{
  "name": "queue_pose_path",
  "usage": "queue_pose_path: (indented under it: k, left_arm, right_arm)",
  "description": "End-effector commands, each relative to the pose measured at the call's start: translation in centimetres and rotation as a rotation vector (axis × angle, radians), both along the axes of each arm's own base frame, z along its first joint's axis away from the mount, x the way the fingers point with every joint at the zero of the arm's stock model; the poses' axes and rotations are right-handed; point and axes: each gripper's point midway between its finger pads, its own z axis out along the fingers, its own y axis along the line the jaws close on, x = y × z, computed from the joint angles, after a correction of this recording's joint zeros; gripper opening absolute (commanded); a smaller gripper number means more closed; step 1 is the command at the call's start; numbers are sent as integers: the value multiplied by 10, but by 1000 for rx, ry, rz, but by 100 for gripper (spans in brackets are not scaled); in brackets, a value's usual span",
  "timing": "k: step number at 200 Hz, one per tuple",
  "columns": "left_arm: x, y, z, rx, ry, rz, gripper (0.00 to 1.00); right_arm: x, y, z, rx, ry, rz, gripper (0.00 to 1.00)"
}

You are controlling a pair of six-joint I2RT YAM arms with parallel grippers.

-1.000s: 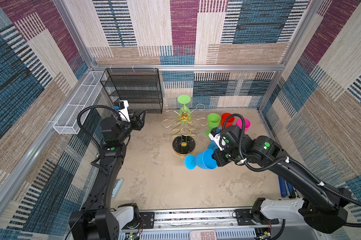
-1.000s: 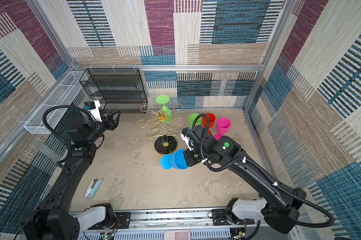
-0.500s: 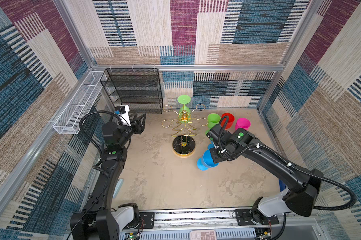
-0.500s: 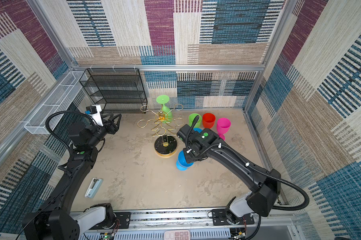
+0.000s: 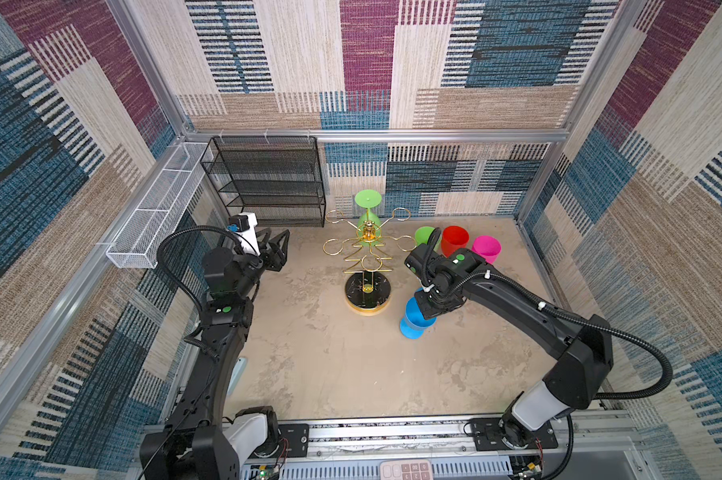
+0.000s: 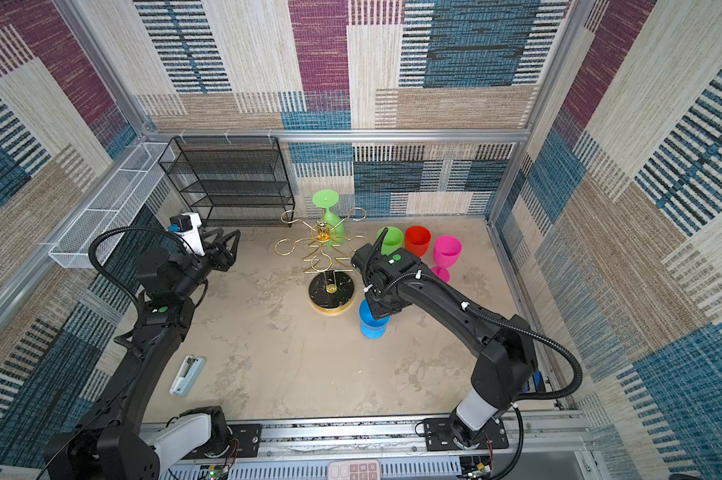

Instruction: Take the wine glass off the wine glass rack

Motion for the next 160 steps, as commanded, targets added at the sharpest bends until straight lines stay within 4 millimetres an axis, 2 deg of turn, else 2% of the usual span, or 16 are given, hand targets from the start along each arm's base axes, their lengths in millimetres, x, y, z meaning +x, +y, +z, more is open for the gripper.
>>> queue_pose_path:
  k: [1,58,91,94,108,141,160]
  left_arm:
    - [-1,0,1,26,-15,-1,59]
    - [-1,2,-1,26,-9,1,60]
    - [-1,2,-3,25,-5,3,60]
    - [-1,2,-3,25,-4,2,60]
    - [-1,3,-4,25,-2,5,60]
    - [-1,4,-4,22,-3,7,60]
    - [-1,3,-4,21,-1,6,60]
  right_arm:
    - [9,9,1,24,-22,28,6]
    - [18,13,8,48,-42,40,27]
    - [26,16,34,104,-108,35,40]
    - [29,19,44,127,-133,37,42]
    - [33,20,69,205,-186,32,46]
    - [38,22,143,475,-351,46,53]
    - [36,23,166,566,-408,65,57]
